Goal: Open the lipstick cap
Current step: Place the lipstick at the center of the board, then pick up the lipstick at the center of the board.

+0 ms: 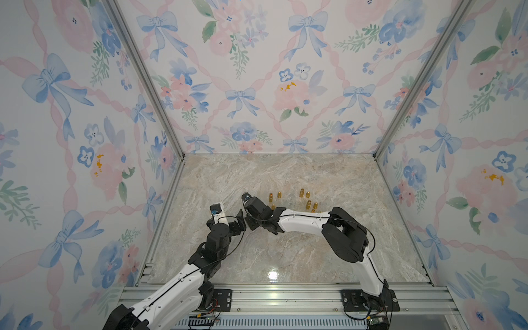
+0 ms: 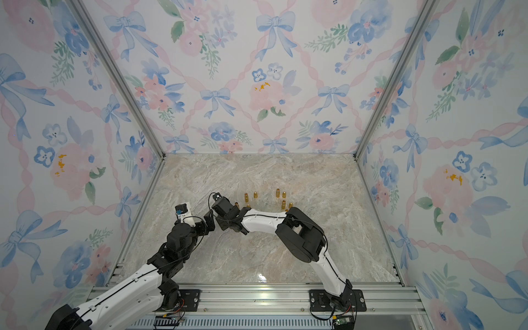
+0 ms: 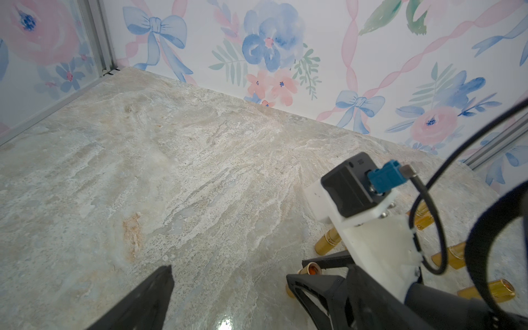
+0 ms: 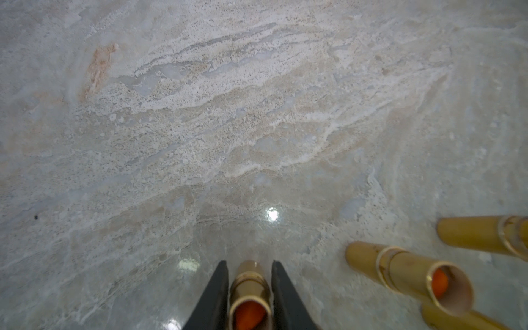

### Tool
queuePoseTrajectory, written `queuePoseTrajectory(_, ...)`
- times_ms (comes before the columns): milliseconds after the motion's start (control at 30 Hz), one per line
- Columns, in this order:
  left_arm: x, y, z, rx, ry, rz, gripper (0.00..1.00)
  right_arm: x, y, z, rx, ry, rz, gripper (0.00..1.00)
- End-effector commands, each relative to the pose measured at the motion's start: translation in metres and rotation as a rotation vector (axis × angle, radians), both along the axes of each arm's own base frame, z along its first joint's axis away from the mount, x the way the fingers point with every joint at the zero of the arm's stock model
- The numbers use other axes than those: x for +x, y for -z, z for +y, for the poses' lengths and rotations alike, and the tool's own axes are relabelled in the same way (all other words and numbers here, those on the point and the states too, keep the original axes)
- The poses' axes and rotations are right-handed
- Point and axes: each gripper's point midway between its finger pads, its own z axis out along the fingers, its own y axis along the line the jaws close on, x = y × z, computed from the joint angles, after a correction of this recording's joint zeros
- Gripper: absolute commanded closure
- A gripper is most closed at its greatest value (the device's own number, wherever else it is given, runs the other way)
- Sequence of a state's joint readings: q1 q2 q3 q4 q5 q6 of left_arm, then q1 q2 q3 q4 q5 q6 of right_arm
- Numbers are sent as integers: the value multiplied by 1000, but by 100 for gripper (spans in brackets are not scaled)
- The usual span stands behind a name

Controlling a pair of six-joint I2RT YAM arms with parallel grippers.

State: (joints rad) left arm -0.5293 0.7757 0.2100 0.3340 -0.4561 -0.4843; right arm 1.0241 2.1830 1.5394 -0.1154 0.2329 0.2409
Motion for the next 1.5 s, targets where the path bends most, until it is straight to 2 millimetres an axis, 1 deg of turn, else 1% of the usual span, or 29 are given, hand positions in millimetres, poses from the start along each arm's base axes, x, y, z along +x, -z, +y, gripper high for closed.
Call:
queuePoseTrajectory(0, -1, 3, 2, -13, -6, 6, 2, -3, 4, 6, -11, -18, -7, 67)
queuePoseTrajectory(233, -2, -2, 2, -17, -4, -8, 2, 1, -20, 13, 18, -23, -31, 62)
queuePoseTrajectory(367, -2, -9, 1, -20, 9, -26, 2, 0, -46, 12, 55, -20, -43, 57)
queuePoseTrajectory(533, 0, -21, -5, -7, 45, -50, 2, 0, -79, 2, 93, 9, -46, 54)
queuePoseTrajectory(633, 0, -29, -12, -10, 84, -65, 2, 0, -98, -13, 112, 41, -32, 52)
queuePoseTrajectory(700, 0, -32, -17, -11, 111, -69, 2, 0, -111, -29, 114, 69, -15, 51)
queuePoseTrajectory(900, -3, -36, -42, -13, 252, -57, 2, -10, -130, -82, 48, 146, 56, 46)
queuePoseTrajectory(1000, -6, -34, -50, -21, 297, -49, 2, -19, -129, -112, -12, 190, 117, 42)
queuePoseTrajectory(1067, -10, -31, -57, -21, 331, -43, 2, -25, -127, -129, -51, 214, 159, 40)
queuePoseTrajectory(1167, -17, -24, -68, -6, 380, -25, 2, -35, -125, -149, -93, 241, 208, 38)
queuePoseTrajectory(1333, -30, -16, -89, 19, 446, 2, 2, -57, -112, -161, -122, 261, 319, 33)
queuePoseTrajectory(1467, -40, -3, -103, 32, 492, 39, 2, -72, -93, -162, -111, 289, 409, 33)
